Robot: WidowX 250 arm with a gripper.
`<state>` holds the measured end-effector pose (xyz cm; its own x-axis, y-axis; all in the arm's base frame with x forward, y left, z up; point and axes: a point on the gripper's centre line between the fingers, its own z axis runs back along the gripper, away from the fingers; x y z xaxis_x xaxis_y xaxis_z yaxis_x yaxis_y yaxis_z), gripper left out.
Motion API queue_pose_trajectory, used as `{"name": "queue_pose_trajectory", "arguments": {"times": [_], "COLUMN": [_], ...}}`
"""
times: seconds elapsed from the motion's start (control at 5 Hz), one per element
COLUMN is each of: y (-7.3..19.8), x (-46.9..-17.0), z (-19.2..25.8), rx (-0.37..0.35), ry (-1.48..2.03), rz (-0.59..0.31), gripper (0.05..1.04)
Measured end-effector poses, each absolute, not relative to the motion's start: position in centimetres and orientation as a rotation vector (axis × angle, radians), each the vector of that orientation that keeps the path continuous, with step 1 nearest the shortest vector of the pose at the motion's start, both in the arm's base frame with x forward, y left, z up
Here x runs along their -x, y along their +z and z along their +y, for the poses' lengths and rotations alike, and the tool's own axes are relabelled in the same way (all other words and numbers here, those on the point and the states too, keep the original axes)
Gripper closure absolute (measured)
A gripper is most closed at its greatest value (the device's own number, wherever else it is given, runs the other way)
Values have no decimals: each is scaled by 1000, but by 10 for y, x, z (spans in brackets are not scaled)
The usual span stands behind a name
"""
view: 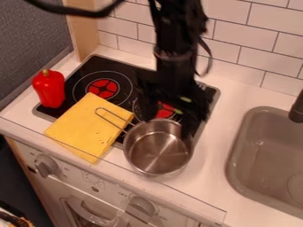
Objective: Picked the silver pot and put it between the two burners
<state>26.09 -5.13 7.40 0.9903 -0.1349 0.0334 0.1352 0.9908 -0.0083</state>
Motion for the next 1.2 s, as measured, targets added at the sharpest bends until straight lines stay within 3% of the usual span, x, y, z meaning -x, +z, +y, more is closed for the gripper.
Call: {"name": "queue_pose_trajectory", "arguments": {"times": [0.6,0.8,1.2], "y": [25,9,3], "x": [-244,-239,-240], "z": [-81,-89,-88], "rx": [1,-20,-12], "ry": [-111,-74,-49], "rz": [51,89,112], "gripper": [83,140,677]}}
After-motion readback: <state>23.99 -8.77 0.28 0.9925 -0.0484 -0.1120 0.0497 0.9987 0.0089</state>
